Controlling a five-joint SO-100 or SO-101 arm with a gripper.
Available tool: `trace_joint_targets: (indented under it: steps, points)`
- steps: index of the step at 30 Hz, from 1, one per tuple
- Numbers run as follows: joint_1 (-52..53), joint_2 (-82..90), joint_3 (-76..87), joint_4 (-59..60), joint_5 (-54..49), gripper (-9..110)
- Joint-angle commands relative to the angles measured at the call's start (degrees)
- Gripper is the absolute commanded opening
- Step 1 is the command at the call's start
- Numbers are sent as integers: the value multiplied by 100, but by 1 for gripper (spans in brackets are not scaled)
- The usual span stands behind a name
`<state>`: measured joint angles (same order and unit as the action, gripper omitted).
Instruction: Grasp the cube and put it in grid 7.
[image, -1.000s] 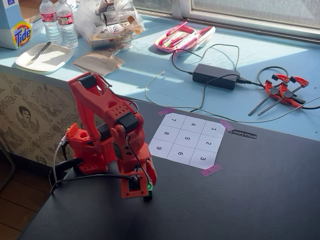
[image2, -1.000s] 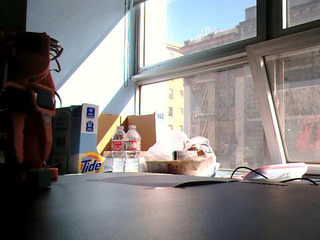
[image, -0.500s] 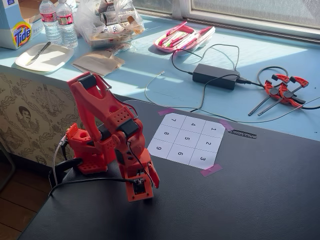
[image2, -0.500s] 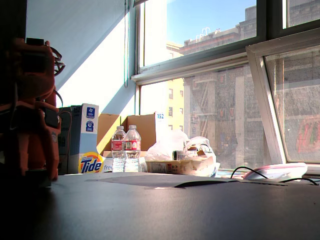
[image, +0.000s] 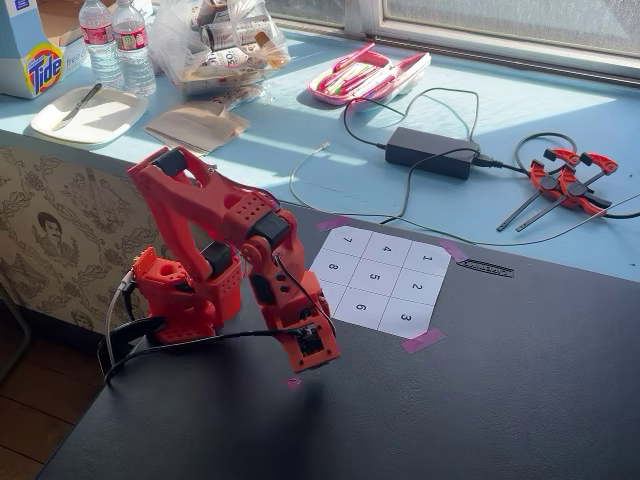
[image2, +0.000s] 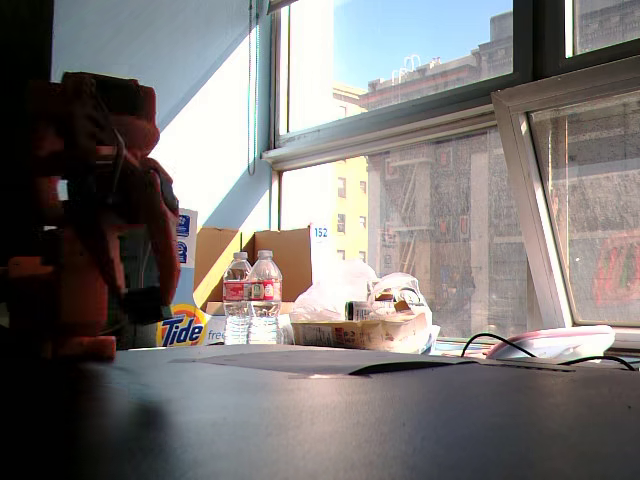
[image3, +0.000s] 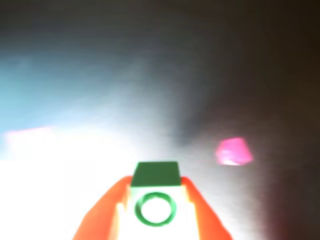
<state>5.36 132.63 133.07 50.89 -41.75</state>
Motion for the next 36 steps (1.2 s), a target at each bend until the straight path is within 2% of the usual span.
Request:
trace_joint_targets:
  steps: [1, 4, 8, 12, 16, 24, 36]
  points:
    - [-1380, 149, -905, -9, 88, 0]
    - [-2646, -220, -1670, -149, 0, 0]
    - [-3937, -1125, -2804, -88, -624, 0]
    - [-4623, -2241, -4078, 167, -1116, 0]
    - [-5106, -3173, -5036, 220, -1046, 0]
    - [-5634, -4236, -4904, 176, -615, 0]
    - [-6170, -4438, -3955, -325, -466, 0]
